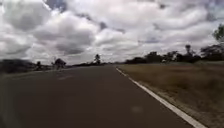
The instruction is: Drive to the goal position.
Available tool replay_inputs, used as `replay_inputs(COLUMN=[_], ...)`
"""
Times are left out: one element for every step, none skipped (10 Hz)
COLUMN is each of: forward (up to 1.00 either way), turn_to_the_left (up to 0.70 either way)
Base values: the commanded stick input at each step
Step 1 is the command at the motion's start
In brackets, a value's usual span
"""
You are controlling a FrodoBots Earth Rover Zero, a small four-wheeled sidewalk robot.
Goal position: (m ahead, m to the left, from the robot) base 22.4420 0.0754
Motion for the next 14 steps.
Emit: replay_inputs(forward=[0.78, 0.78, 0.78, 0.78, 0.78, 0.78, 0.78, 0.78, 0.78, 0.78, 0.78, 0.78, 0.78, 0.78], turn_to_the_left=[0.00, 0.00, 0.00, 0.00, 0.00, 0.00, 0.00, 0.00, 0.00, 0.00, 0.00, 0.00, 0.00, 0.00])
